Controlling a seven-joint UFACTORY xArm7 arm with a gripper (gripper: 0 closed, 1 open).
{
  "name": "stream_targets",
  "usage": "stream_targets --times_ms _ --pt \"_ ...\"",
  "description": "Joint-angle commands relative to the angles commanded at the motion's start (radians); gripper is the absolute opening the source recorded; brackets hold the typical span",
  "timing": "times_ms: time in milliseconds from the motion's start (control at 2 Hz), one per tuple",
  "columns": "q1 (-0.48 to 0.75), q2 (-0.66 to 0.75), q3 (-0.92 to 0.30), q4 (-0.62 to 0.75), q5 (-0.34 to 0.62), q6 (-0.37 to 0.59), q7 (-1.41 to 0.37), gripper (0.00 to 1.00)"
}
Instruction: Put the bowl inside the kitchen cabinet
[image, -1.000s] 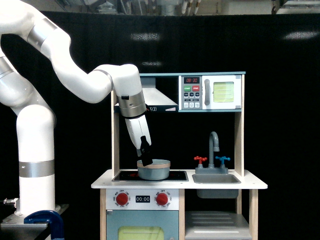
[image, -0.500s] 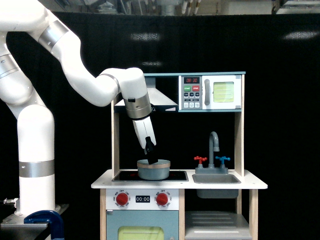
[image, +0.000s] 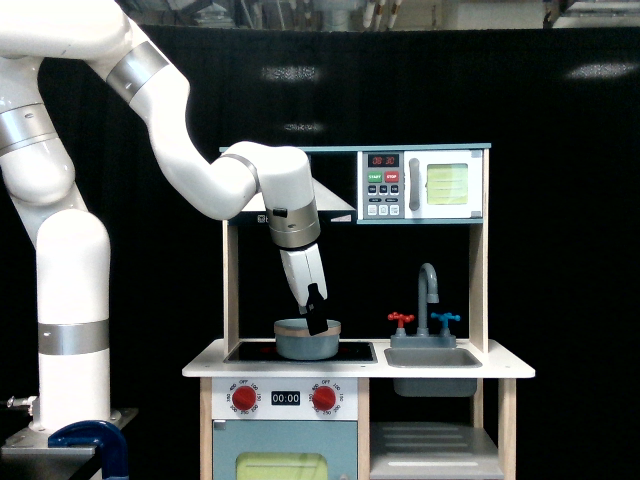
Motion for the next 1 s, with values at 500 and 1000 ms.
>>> stream_targets --times_ms 500,1000 --pt "0.105 0.021 -0.023 -0.014 0.162 -0.076 -0.136 1.0" --pt "0.115 0.094 -0.013 0.056 0.123 -0.037 -0.142 1.0"
